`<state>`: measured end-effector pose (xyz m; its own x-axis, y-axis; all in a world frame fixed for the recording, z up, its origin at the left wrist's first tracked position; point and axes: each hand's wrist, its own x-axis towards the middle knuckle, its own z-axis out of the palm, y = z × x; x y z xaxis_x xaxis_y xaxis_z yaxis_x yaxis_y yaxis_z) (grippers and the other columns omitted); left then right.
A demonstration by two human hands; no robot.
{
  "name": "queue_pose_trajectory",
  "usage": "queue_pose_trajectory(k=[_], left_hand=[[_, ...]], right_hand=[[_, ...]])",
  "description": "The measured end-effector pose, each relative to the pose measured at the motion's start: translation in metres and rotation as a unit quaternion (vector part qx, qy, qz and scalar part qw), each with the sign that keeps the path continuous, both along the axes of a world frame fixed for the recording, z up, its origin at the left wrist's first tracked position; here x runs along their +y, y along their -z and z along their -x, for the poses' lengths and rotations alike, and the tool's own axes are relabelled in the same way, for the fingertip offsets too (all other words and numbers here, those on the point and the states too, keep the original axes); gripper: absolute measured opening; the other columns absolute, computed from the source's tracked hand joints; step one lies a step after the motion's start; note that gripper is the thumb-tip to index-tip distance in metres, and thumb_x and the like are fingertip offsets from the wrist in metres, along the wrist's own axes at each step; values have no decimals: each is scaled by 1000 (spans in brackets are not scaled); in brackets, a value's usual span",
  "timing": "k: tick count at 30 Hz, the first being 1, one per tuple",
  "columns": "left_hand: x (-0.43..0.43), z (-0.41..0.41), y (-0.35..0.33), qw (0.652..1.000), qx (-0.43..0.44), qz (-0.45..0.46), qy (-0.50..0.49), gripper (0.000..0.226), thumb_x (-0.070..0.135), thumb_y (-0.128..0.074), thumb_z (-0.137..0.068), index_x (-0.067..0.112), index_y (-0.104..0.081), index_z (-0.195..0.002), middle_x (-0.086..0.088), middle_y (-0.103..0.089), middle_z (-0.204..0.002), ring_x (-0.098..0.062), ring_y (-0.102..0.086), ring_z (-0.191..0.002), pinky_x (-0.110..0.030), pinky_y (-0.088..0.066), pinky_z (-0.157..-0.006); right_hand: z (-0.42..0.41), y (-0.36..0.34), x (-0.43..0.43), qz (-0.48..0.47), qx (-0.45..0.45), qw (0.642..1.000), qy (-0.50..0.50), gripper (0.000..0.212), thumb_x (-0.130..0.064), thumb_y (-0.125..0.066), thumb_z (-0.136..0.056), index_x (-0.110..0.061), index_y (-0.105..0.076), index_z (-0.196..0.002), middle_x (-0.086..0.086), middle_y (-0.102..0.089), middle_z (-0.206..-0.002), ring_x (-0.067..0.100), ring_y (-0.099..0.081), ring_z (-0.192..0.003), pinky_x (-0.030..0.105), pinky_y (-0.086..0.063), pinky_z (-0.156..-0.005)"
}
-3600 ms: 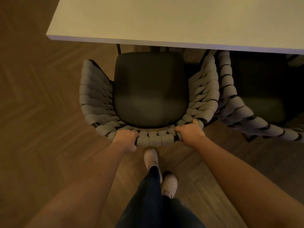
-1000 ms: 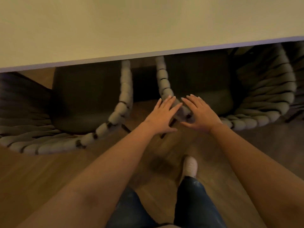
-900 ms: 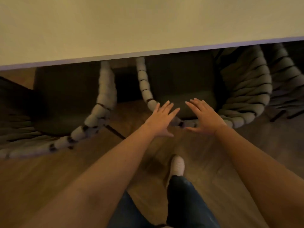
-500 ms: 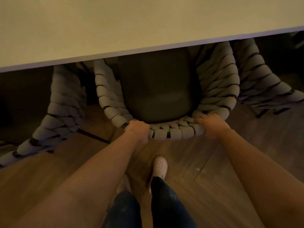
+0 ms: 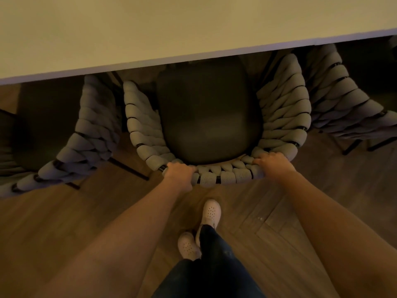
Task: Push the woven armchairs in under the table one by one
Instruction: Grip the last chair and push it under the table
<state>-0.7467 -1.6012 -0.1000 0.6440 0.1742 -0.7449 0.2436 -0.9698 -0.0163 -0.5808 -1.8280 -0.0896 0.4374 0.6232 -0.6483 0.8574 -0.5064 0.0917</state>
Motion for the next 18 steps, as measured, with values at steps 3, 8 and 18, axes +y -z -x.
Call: queue_pose_trajectory(k=[3,8,18], left_hand=[[-6,23,-2,1000,-7,5,-9,59,37,-58,-90,29,-35,-144,-4,-60,-120,-28,-53,-113,-50,-35,-100],[-6,37,-4,1000,-2,-2,-2,54,30,-54,-92,31,-37,-143,-3,-59,-122,-29,-51,-118,-57,-27,-108],[17,-13,-13,999,16,-25,-17,52,36,-55,-93,37,-40,-142,2,-57,-131,-26,-43,-132,-65,4,-113]], right_hand=[[21,0,-5,2,-4,1000,-6,50,-22,-51,-97,-25,-36,-145,7,-44,-138,27,-51,-120,36,-43,-93],[33,7,-8,-17,-15,1000,-9,50,-22,-51,-97,-28,-36,-145,6,-46,-134,25,-51,-116,34,-43,-91],[-10,11,13,-48,19,999,4,50,-22,-57,-94,-28,-42,-141,5,-51,-128,26,-53,-112,38,-44,-90]])
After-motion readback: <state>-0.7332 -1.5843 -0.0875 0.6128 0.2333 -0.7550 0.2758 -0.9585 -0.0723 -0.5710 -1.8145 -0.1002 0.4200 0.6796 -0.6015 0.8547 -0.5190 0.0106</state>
